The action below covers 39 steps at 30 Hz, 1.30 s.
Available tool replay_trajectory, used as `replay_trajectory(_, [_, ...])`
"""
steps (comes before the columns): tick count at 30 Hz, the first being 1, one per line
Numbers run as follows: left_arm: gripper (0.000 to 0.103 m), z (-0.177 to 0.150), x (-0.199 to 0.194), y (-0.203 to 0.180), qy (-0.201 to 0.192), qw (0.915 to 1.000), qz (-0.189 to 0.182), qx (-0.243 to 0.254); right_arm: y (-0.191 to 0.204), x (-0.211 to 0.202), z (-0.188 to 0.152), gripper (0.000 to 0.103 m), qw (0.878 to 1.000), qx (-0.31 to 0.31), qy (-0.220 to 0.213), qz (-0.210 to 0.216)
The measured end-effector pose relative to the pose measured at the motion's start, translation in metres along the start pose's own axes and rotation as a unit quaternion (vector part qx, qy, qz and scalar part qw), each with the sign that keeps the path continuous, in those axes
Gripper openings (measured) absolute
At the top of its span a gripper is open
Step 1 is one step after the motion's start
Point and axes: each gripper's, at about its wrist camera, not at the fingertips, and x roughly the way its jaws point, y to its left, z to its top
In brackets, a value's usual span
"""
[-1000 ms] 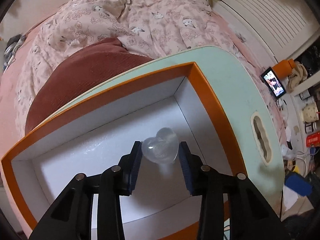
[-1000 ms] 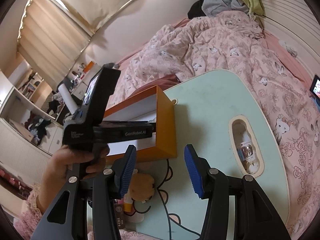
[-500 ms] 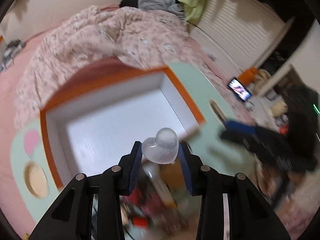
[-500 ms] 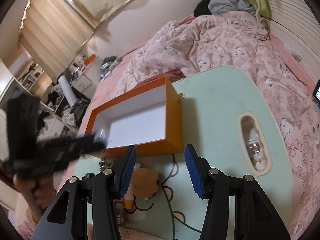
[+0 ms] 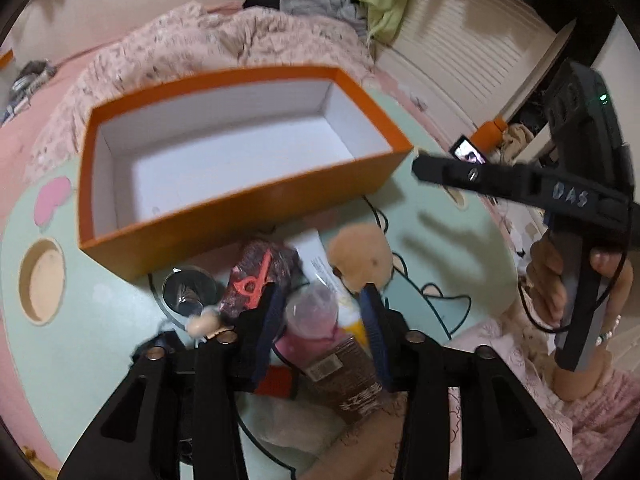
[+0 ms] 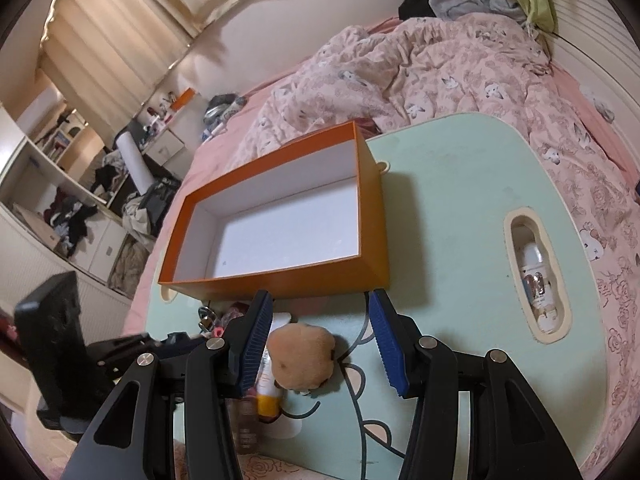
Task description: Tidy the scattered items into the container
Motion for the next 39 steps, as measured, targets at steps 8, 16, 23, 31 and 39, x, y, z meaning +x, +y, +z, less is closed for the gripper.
replay_trajectory(8, [0.055, 0.021, -0.039, 0.034, -0.034, 0.9978, 0.026, -0.051, 0.018, 0.003, 0.006, 0.050, 0.999, -0.041, 0.001, -0.035])
replay_trajectory(16, [0.057, 0.068, -0.031, 0.054, -0.027, 0.9887, 0.131, -0.068, 0.094, 0.034, 0.041, 0.050, 0.975, -0.175, 0.006, -0.135])
replay_trajectory(23, [0.057, 0.068, -0.012, 0.057, -0.004, 0.9892, 0.130, -0.068, 0.104, 0.069, 0.041, 0.050, 0.965, -0.199, 0.028, -0.171])
replay_trajectory(31, [0.057, 0.063, -0.021, 0.061, -0.016, 0.9893, 0.118, -0.084, 0.101, 0.068, 0.037, 0.050, 0.966, -0.193, 0.033, -0.166])
replay_trajectory(39, [0.057, 0.007, -0.065, 0.050, -0.049, 0.9928, 0.074, -0.081, 0.106, 0.017, 0.005, 0.050, 0.978, -0.182, -0.035, -0.098])
